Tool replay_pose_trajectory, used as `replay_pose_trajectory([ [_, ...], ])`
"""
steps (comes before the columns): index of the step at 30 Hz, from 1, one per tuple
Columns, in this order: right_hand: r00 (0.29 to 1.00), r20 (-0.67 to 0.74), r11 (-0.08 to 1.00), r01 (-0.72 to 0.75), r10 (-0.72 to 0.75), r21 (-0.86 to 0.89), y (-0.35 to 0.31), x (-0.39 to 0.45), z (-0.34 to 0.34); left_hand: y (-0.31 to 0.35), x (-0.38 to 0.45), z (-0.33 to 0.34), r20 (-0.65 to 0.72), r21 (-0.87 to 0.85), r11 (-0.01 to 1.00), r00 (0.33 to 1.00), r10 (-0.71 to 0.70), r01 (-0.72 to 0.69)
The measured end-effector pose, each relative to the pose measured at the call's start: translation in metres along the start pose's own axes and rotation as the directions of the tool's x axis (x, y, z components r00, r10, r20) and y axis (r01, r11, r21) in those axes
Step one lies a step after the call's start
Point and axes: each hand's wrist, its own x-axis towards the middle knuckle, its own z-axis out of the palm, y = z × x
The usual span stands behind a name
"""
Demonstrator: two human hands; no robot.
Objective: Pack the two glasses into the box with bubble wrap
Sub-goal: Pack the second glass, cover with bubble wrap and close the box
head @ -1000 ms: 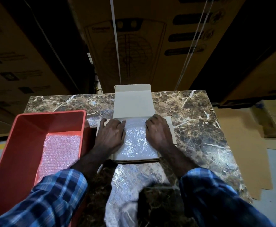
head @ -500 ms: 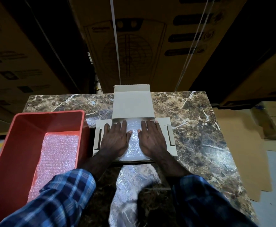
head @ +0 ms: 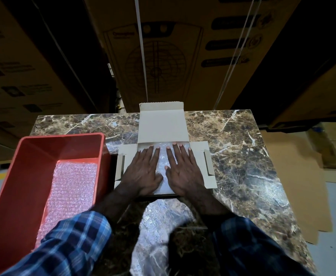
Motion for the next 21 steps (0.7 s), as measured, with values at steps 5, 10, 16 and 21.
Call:
replay_pose_trajectory([
  [5, 0.982, 0.185, 0.999, 0.045, -0.042, -0.015, 0.008, 0.0, -0.016, -0.008, 0.01, -0.021, 0.28, 0.135, 0.99, 0.96, -0.011, -0.028],
  [10, 0.959, 0.28, 0.994, 0.062, -0.034, -0.09, 0.009, 0.006, -0.027, -0.014, 0.011, -0.024, 0.303, 0.179, 0.98, 0.953, 0.028, -0.085],
  [16, 0.957, 0.285, 0.993, 0.074, -0.046, -0.09, 0.012, 0.013, -0.028, -0.02, 0.014, -0.026, 0.313, 0.088, 0.993, 0.948, 0.053, -0.084],
  [21, 0.967, 0.255, 0.996, 0.033, -0.011, -0.084, 0.017, 0.012, -0.029, -0.023, 0.013, -0.027, 0.299, 0.05, 0.998, 0.954, 0.032, -0.049],
])
